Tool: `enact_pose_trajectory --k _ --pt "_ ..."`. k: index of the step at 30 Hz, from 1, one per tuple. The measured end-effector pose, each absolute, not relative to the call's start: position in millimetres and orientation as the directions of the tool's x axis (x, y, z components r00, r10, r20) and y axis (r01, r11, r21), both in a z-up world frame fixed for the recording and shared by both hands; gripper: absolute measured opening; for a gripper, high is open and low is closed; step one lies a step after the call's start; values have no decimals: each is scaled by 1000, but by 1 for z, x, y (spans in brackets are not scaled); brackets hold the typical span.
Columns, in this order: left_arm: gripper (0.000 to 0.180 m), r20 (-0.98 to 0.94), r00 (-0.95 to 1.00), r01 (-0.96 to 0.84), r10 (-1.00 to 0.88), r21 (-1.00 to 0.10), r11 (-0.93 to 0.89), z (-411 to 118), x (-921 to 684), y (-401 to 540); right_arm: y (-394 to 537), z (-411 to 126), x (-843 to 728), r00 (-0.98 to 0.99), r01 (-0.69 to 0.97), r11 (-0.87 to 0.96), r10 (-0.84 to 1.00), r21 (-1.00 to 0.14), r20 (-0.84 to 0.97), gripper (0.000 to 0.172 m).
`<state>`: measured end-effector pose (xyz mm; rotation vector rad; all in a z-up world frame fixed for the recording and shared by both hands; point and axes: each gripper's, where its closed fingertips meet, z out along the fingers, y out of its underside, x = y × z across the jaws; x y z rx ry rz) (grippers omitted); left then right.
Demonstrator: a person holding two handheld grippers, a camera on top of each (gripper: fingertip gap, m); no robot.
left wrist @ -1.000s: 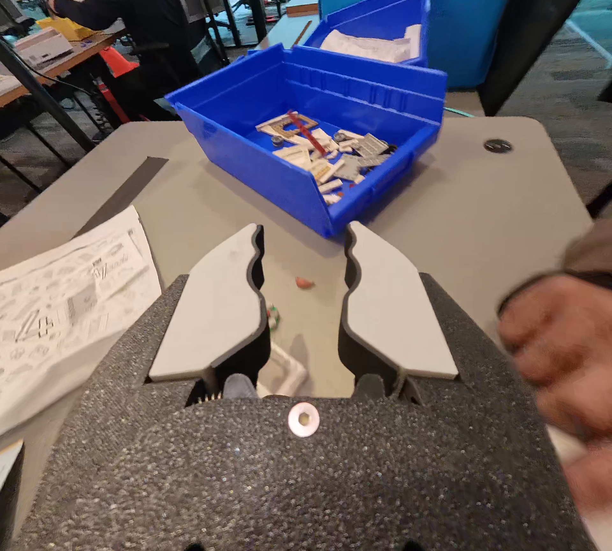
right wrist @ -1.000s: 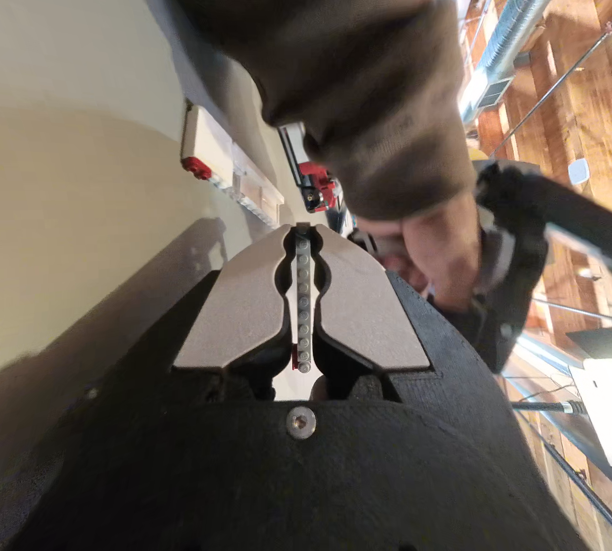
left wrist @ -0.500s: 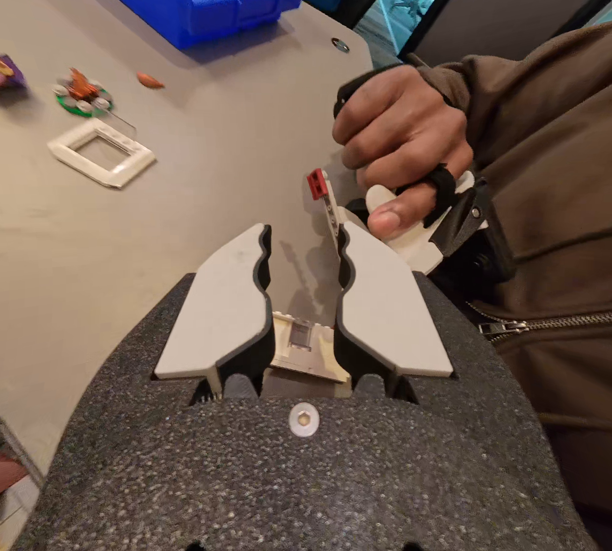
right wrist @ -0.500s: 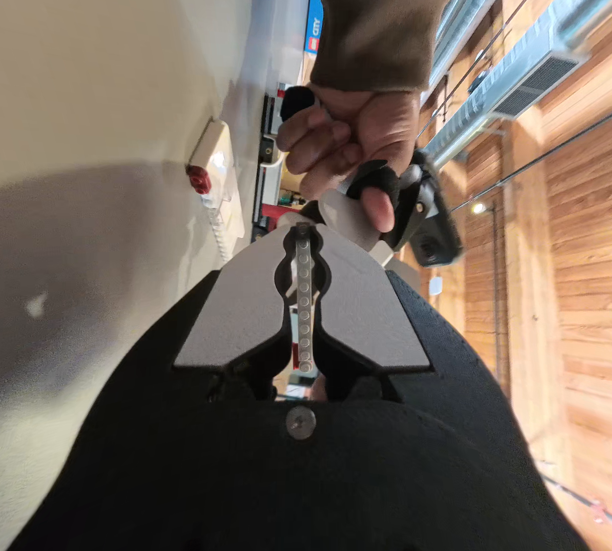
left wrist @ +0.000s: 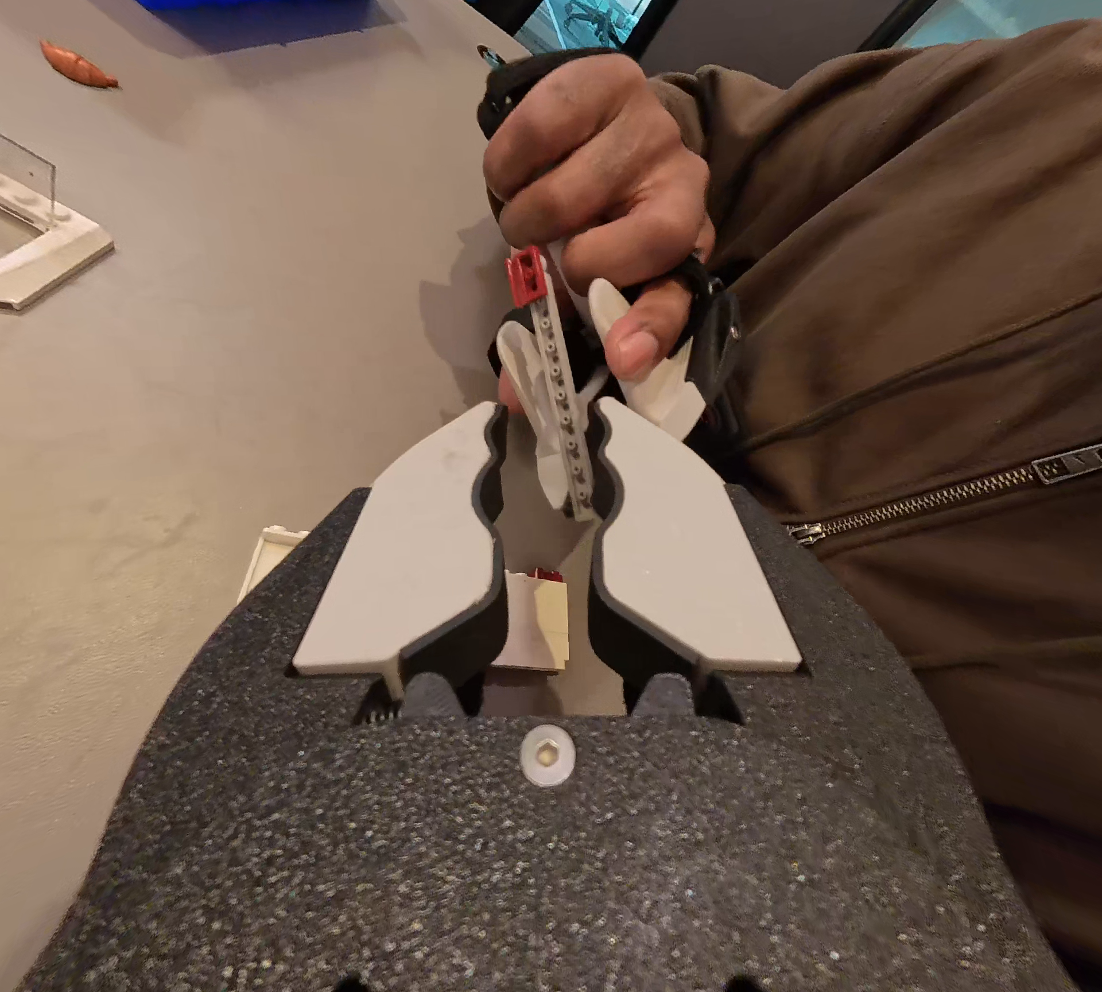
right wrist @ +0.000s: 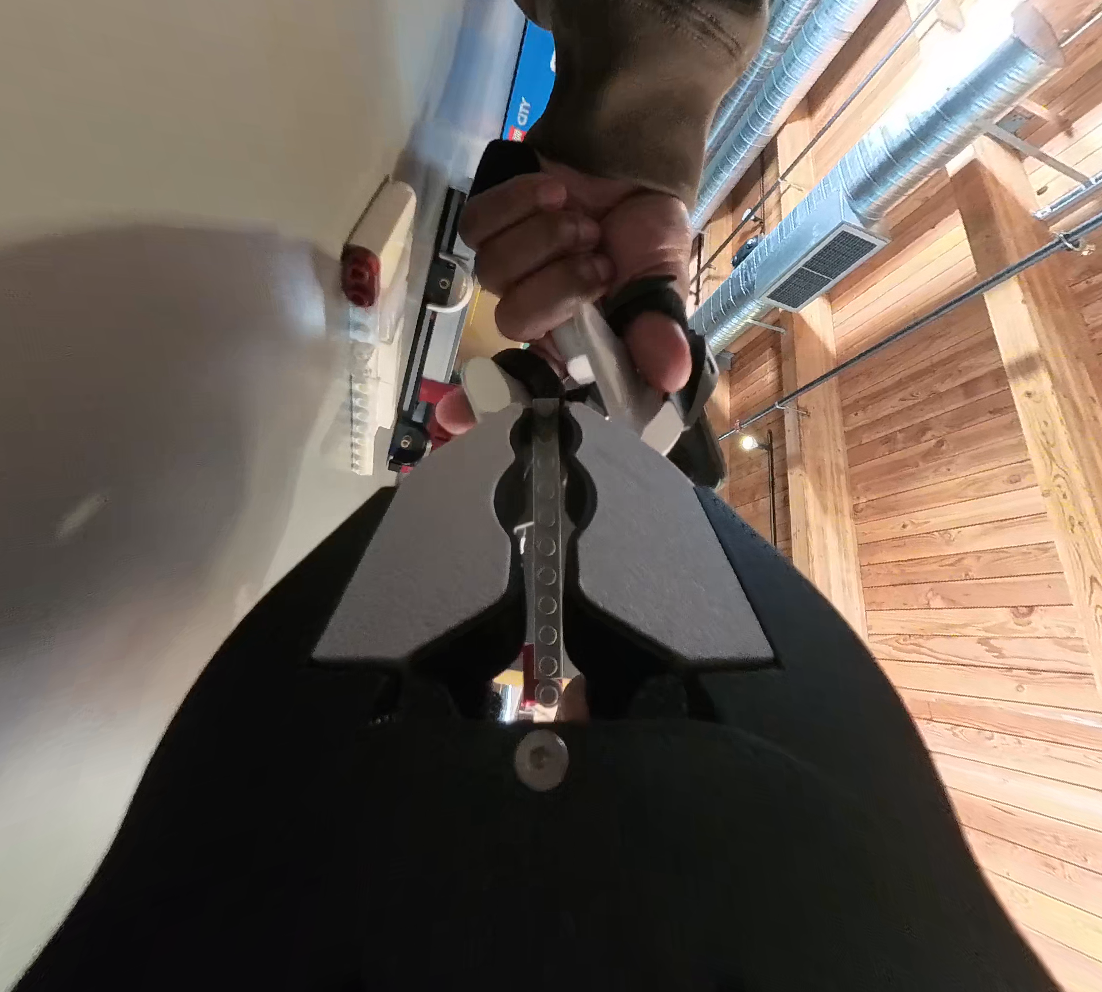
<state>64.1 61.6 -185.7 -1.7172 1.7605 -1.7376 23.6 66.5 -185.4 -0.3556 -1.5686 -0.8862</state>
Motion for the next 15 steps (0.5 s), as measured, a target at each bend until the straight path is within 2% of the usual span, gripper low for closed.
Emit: enact_pose_trajectory --k 8,10,12,15 --pt "28 473 -376 -631 -797 -760 -153 -196 62 51 60 -195 23 -228 642 692 -240 331 944 8" --pt "23 461 -377 -653 -803 -748 -123 -201 62 48 58 -195 20 -228 633 701 -238 329 944 8" --pt "11 446 -389 -656 -806 -748 -98 -204 62 46 60 -199 21 -240 638 698 -219 324 946 8" --pt "9 418 -331 -641 -846 -758 -123 -204 66 58 67 -202 26 -244 673 678 -173 295 954 8"
